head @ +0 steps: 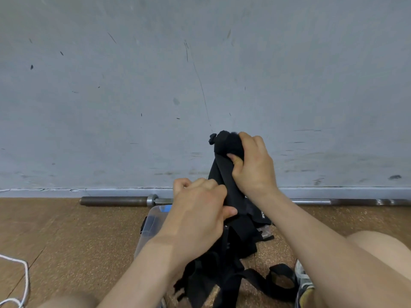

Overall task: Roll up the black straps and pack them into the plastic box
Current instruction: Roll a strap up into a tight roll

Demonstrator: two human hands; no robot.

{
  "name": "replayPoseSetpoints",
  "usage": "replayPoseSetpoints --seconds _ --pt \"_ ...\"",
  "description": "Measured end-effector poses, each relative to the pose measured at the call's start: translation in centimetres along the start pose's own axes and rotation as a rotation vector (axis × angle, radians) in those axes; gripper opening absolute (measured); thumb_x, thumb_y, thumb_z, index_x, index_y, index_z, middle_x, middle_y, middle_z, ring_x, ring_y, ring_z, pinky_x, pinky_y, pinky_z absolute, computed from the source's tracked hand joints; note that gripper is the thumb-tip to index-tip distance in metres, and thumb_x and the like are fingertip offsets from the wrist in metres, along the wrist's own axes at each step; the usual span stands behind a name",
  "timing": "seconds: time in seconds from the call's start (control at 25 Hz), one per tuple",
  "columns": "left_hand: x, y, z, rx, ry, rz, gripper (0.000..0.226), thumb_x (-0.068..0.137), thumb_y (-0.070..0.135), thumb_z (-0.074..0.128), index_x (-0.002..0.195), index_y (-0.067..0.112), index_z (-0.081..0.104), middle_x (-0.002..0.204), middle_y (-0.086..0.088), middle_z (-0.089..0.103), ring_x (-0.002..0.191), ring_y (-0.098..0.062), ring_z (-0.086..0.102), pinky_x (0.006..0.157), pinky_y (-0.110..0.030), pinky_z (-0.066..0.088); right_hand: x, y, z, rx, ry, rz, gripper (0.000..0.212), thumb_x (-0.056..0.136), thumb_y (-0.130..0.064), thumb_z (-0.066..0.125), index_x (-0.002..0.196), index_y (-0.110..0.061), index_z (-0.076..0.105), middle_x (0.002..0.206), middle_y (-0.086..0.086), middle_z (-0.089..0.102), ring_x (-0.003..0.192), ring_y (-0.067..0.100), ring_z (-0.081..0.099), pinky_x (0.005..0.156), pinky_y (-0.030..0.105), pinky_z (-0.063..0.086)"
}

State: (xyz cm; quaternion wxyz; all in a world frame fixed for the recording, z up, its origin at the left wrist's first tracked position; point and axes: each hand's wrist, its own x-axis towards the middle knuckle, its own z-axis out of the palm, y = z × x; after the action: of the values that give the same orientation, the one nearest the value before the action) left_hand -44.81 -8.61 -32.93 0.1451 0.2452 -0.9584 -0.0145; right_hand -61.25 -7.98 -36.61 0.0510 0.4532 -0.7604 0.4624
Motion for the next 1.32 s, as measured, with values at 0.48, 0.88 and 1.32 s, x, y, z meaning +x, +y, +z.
replayPoseSetpoints --seconds 0.48,0.88,1.32 --pt "-0.6 -1.7 1.4 -0.996 -0.098 -0.340 0.020 0.088 0.025 0.069 0.105 0.015 0.069 0.101 0.005 0.074 0.100 -0.012 0.068 0.090 -0.040 0.054 0.5 0.0 0.7 0.469 -0.013 0.187 0.029 0.090 -0.010 0.066 0.116 -0.018 0.059 0.104 -0.001 0.064 0.098 0.015 0.061 0.088 0.027 0.048" --pt "-0.5 -2.1 3.6 -1.248 -0.205 -0.572 0.028 0.093 0.008 0.063 0.121 0.011 0.061 0.110 -0.001 0.074 0.100 -0.014 0.071 0.087 -0.029 0.057 0.3 0.1 -0.9 0.129 0.084 -0.120 0.042 0.090 -0.010 0.065 0.131 -0.010 0.055 0.107 0.003 0.046 0.082 0.012 0.046 0.071 0.020 0.035" --pt "0.1 -4.6 4.8 -1.286 -0.385 -0.526 0.033 0.089 0.015 0.070 0.121 0.014 0.065 0.117 0.000 0.072 0.112 -0.017 0.066 0.094 -0.026 0.052 -0.4 -2.0 -1.2 0.415 0.058 -0.121 0.039 0.085 -0.018 0.066 0.122 -0.007 0.058 0.109 0.005 0.060 0.095 0.005 0.052 0.087 0.010 0.041"
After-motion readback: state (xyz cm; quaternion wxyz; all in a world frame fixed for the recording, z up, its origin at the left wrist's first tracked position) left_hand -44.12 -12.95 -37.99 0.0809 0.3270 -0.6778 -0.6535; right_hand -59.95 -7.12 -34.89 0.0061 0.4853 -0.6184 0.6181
